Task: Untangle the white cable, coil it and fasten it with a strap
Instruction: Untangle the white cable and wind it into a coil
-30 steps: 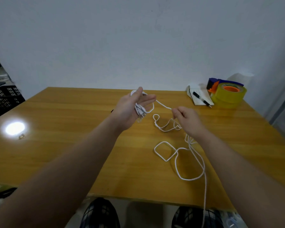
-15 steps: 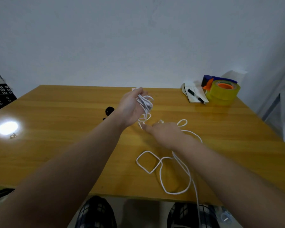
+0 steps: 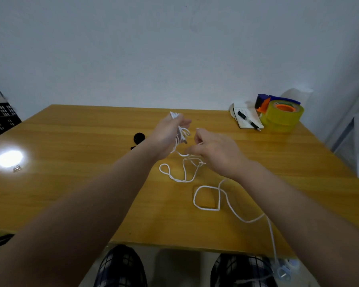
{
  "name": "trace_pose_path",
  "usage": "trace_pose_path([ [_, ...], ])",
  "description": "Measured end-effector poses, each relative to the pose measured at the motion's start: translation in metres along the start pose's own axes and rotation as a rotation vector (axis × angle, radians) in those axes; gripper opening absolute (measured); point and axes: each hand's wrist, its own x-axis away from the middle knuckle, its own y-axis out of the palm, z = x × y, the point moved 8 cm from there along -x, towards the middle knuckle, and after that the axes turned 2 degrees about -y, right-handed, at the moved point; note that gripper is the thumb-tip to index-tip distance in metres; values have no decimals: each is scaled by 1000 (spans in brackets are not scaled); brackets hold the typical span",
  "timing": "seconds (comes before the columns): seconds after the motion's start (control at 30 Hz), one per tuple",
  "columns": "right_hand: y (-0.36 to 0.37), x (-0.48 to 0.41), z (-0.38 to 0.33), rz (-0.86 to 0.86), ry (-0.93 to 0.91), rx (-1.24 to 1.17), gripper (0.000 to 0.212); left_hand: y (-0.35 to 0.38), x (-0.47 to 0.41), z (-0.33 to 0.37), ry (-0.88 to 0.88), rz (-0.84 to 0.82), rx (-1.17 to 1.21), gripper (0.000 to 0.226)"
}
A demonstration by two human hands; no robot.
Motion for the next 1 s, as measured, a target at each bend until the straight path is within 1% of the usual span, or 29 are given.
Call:
trace_pose_path([
  [0.07,-10,-4,-2,96,-29,-53,43,11,5,-3,-25,-68,16,29],
  [0.1,-16,-5,1,128,-14,-73,38,14,8,-4,-39,-93,30,22],
  [0.17,-24,-3,8,169,37,-91,18,18,12,-6,-47,-129,5,19],
  [0.2,-27,-2,14,171,90,-122,11,18,14,-7,-45,-144,-29,22],
  [0.27,-28,-1,25,171,186,-174,10,24,19,-6,-20,-194,-114,35],
  [0.33,-29,1,31,171,254,-208,13,35,26,-7,-4,-274,-232,48],
  [0.37,-29,1,34,176,285,-216,16,38,28,-7,-2,-294,-288,51],
  [0.47,-29,3,39,180,363,-228,25,39,29,0,38,-278,-386,31],
  [0.5,-28,3,42,178,391,-224,29,39,29,2,42,-284,-387,33],
  [0.53,-27,4,45,168,424,-216,34,40,31,3,41,-305,-391,42],
  [0.6,-24,6,51,141,478,-209,48,39,35,5,31,-316,-501,61],
  [0.63,-22,6,53,130,484,-242,55,38,37,4,24,-318,-543,66],
  [0.67,-19,6,53,104,471,-323,61,40,39,4,18,-338,-528,67],
  [0.73,-11,6,43,22,383,-634,69,47,47,2,-22,-396,-420,61],
  [0.77,-8,7,35,-32,332,-815,67,50,51,1,-46,-408,-358,59],
  [0.83,-2,11,22,-152,260,-1089,48,53,54,0,-65,-373,-263,63],
  [0.87,0,13,19,-193,239,-1154,39,51,54,-1,-69,-338,-237,70],
  [0.9,1,14,16,-204,237,-1167,34,48,53,-2,-75,-308,-222,74],
  [1.0,1,13,25,-94,312,-1080,24,44,49,-5,-102,-289,-90,67],
])
